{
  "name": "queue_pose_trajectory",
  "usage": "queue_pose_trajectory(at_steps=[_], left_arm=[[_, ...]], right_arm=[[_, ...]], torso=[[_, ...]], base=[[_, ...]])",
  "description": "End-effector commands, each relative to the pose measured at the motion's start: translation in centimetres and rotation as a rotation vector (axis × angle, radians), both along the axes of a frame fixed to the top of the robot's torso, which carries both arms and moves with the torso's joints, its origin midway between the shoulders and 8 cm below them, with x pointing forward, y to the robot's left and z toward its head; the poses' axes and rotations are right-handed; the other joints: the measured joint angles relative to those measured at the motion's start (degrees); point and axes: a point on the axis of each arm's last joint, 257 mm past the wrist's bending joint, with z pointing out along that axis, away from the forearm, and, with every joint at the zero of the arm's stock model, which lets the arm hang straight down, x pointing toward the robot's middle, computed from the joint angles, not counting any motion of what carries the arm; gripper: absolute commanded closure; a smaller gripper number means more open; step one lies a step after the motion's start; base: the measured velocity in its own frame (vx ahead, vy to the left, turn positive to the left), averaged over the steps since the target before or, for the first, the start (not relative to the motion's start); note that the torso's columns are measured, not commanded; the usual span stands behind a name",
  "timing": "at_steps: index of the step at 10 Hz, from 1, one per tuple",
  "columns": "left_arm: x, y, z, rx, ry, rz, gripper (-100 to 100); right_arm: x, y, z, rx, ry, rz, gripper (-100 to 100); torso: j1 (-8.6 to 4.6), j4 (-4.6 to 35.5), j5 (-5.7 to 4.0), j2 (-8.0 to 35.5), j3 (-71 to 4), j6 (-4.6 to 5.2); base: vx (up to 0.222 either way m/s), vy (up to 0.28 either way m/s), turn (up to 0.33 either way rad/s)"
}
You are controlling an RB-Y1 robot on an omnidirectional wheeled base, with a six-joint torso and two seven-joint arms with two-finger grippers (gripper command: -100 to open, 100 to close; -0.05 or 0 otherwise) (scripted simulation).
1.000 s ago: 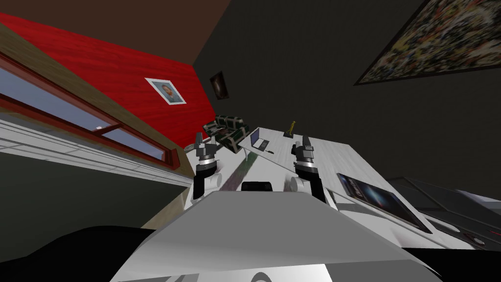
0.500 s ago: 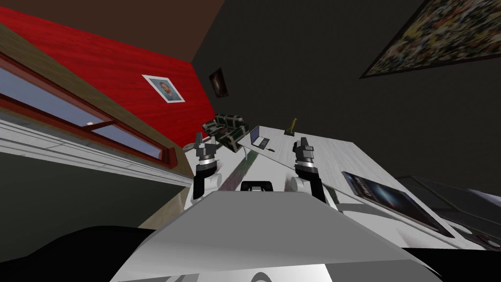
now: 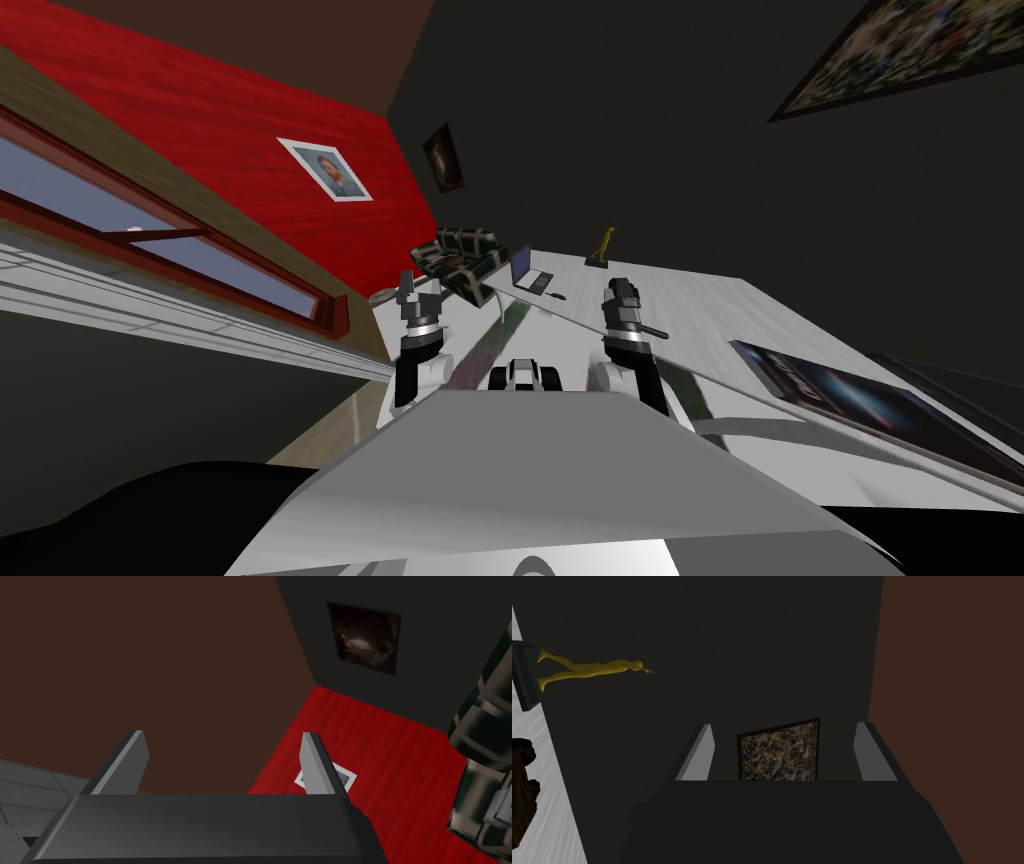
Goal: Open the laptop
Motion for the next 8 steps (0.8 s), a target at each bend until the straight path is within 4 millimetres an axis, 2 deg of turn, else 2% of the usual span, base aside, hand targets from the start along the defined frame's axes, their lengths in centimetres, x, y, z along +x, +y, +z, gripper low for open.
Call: queue_pose_trajectory(at_steps=[1, 3, 8], left_arm=[[0.0, 0.0, 0.0, 0.0, 0.0, 0.0, 0], [0.0, 0.0, 0.0, 0.0, 0.0, 0.0, 0], [0.0, 0.0, 0.0, 0.0, 0.0, 0.0, 0]], right_arm=[[0.4, 0.2, -0.8, -0.092, 0.056, 0.018, -100], [0.6, 0.2, -1.3, -0.14, 0.086, 0.024, -100], [1.2, -1.2, -4.7, -0.35, 0.259, -0.007, -100]], torso=[[0.07, 0.6, 0.02, 0.5, -1.1, 0.0], [-0.04, 0.8, 0.0, 0.7, -1.4, 0.0], [0.08, 0.8, 0.03, 0.7, -1.4, 0.0]], base=[[0.05, 0.067, 0.008], [0.036, 0.054, 0.005], [0.084, 0.121, 0.016]])
